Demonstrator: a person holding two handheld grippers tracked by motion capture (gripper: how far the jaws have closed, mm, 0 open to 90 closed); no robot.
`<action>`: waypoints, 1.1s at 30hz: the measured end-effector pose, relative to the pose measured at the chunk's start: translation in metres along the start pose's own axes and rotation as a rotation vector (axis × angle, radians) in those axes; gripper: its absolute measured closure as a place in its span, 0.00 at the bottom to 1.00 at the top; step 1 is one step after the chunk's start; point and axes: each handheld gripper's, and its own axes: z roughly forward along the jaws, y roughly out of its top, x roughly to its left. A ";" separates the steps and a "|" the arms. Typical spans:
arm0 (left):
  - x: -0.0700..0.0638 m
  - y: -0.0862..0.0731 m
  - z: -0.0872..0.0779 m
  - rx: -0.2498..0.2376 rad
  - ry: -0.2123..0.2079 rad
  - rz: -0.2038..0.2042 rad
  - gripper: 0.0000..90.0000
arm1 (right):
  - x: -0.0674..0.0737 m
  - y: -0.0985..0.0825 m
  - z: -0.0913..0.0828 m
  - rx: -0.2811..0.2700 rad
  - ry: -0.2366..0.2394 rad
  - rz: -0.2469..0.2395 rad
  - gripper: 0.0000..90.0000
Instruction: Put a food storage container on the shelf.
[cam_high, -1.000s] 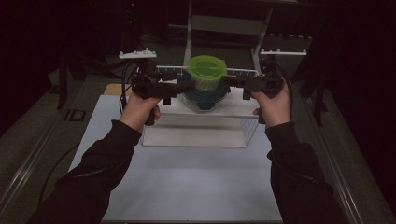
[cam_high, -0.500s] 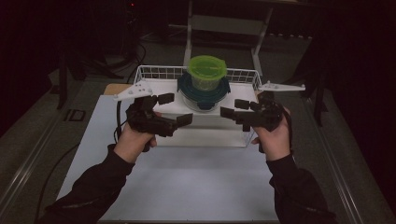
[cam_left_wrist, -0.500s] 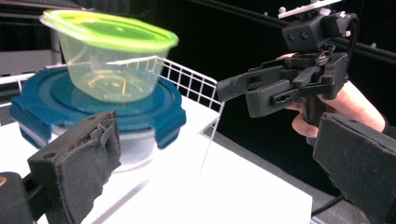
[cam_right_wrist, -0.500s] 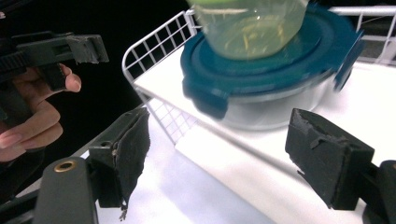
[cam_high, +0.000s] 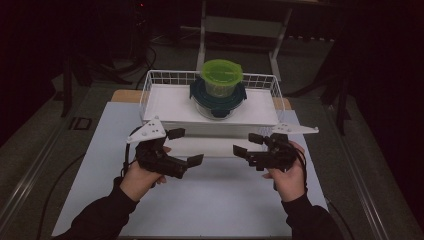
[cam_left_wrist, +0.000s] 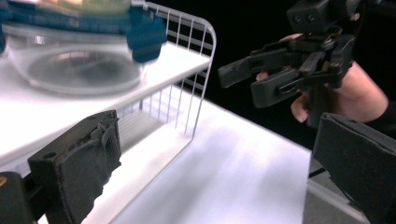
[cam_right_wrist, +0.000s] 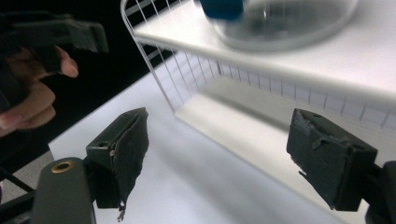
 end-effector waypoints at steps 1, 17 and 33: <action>-0.002 -0.008 -0.001 0.008 0.002 0.010 0.01 | -0.003 -0.011 0.001 0.004 -0.006 0.009 0.23; -0.004 -0.077 0.000 0.056 -0.002 -0.024 0.01 | -0.014 -0.078 0.004 0.014 -0.029 0.072 0.23; -0.007 -0.128 -0.012 0.088 0.039 -0.015 0.01 | -0.020 -0.123 -0.007 0.019 -0.088 0.046 0.22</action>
